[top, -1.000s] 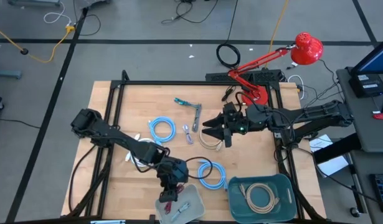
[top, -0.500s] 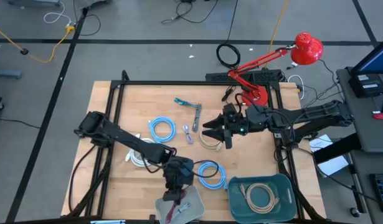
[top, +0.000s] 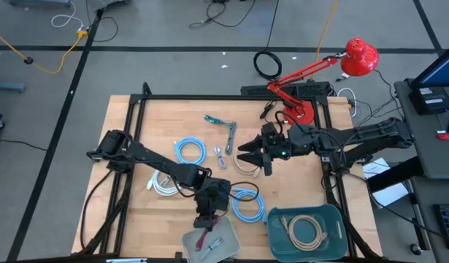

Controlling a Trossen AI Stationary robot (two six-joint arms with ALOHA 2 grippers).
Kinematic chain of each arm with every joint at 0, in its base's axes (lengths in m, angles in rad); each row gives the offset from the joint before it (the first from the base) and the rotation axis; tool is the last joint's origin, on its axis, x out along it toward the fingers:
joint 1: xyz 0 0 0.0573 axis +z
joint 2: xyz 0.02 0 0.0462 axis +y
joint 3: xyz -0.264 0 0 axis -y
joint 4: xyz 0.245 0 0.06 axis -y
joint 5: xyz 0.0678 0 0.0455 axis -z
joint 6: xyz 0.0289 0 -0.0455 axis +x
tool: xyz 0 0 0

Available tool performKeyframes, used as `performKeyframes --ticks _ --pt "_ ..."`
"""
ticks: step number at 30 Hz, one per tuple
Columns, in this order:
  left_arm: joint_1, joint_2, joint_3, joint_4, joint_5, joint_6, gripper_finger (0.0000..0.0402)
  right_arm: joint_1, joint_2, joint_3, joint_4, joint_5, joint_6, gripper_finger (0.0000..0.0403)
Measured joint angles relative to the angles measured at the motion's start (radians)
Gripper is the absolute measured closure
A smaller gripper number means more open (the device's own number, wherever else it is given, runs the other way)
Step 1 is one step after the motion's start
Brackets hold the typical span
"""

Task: Pick & Place USB Port
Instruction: Put the red patterned charger cable into the gray bin

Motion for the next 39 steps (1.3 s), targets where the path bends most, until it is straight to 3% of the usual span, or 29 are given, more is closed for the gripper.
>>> performKeyframes --ticks 14,25,29,39 --pt "-0.015 0.016 0.001 0.042 -0.020 0.003 0.0352 -0.018 0.000 0.000 0.000 0.007 -0.001 0.0206" --pt "-0.021 0.016 0.001 0.044 -0.047 -0.052 0.0211 -0.019 0.000 0.000 0.000 0.004 0.003 0.0206" --pt "-0.021 0.016 0.001 0.066 -0.063 -0.067 0.0177 -0.019 0.000 0.000 -0.005 0.004 0.003 0.0206" --pt "-0.019 0.005 0.001 0.112 -0.113 -0.063 0.0183 -0.019 0.000 0.000 -0.031 0.004 0.004 0.0206"
